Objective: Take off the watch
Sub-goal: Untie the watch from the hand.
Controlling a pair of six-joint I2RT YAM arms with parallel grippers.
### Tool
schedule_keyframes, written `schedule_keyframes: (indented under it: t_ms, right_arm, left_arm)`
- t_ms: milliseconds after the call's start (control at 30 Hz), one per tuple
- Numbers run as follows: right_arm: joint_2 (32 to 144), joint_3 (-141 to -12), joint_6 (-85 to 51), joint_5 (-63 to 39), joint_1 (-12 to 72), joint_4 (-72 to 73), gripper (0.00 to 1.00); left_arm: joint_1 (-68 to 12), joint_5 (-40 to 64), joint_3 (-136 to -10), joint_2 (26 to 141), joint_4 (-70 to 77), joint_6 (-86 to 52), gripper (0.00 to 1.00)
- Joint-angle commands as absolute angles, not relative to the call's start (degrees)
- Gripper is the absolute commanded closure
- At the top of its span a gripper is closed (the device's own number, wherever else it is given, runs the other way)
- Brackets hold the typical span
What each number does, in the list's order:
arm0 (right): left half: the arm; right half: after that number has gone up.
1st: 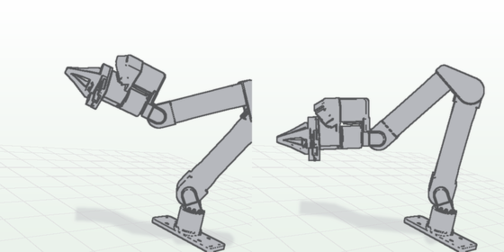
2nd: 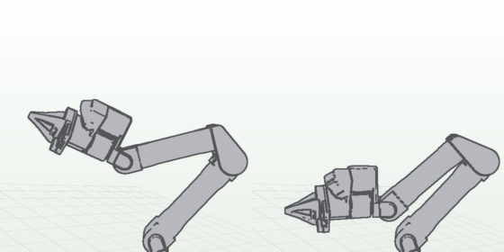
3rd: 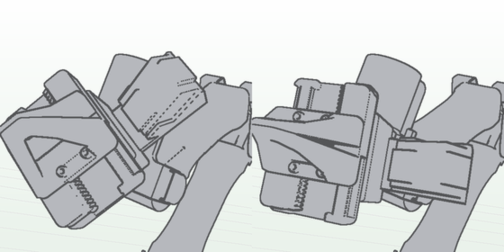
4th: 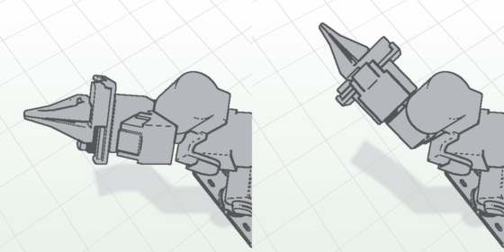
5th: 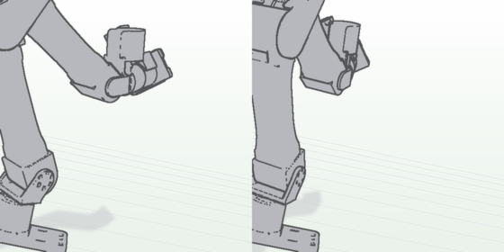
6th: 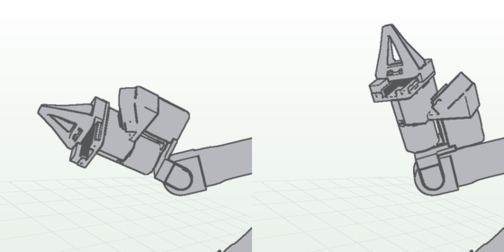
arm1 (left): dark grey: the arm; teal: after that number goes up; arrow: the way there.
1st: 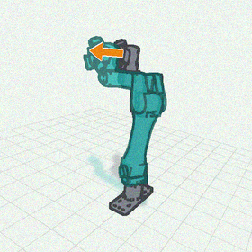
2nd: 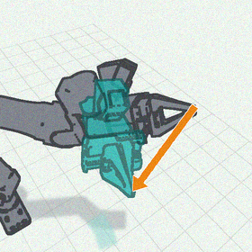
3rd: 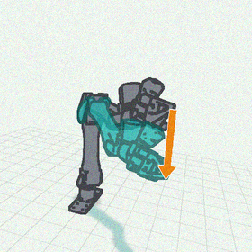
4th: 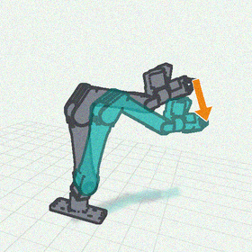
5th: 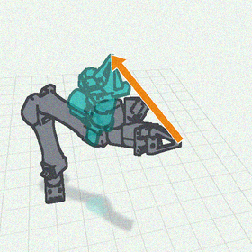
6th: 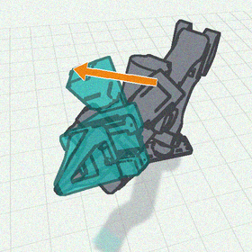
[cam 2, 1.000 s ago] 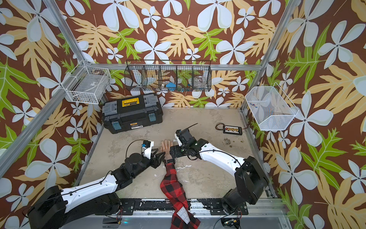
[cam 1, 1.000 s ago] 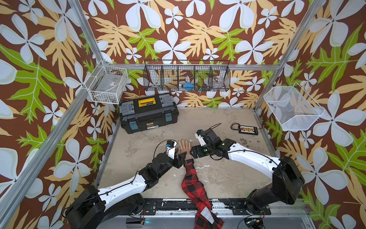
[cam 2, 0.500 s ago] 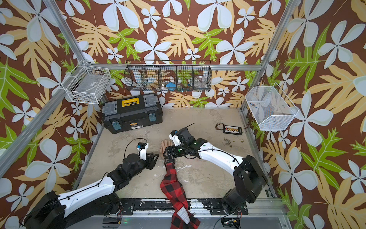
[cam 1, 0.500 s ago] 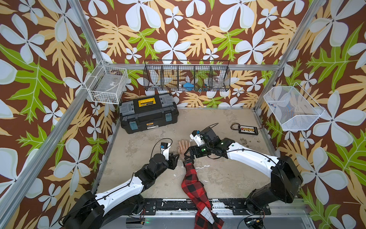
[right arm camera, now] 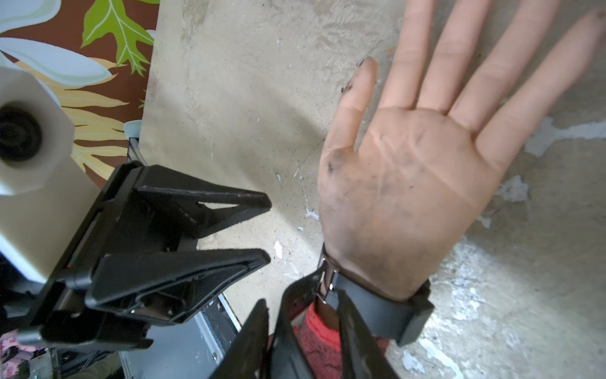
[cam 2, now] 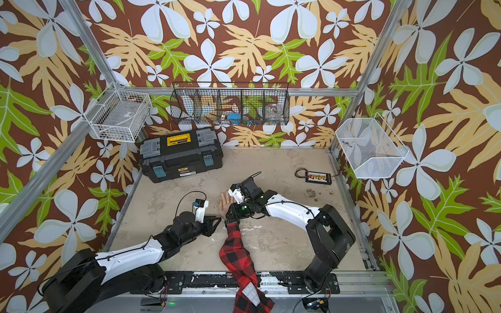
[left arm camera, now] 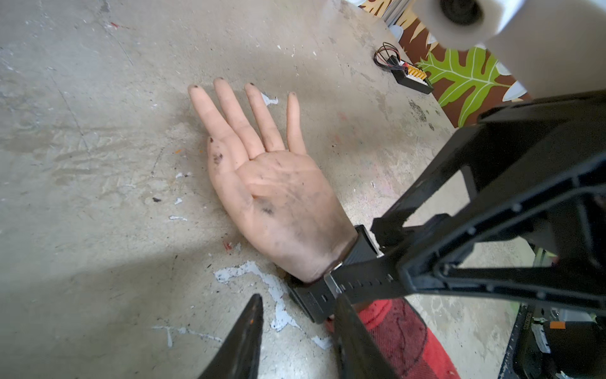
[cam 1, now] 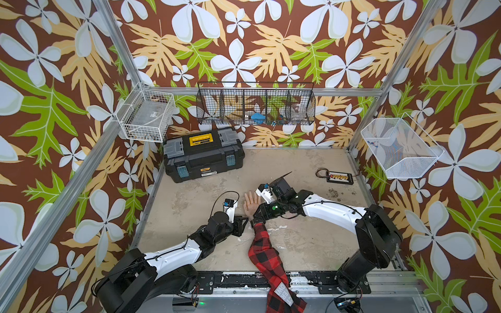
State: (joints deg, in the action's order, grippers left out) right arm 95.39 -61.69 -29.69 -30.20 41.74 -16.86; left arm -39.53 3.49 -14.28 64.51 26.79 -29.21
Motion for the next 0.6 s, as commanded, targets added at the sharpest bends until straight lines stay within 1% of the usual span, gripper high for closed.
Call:
schedule_keyframes:
  t_ms: [0, 167, 567]
  right_arm:
    - [95.9, -62.0, -28.6, -27.6, 41.8, -17.3, 0.75]
    - [96.5, -61.6, -28.3, -27.3, 41.8, -17.0, 1.0]
    - [97.7, -60.5, -27.7, -27.5, 41.8, -16.0, 1.0]
  left_arm:
    - [-39.4, 5.2, -14.5, 66.2, 29.3, -29.2, 0.64]
    - [-39.3, 6.7, -15.0, 69.8, 30.5, -29.4, 0.68]
    - [-39.4, 9.2, -16.5, 77.7, 33.3, -29.6, 0.72]
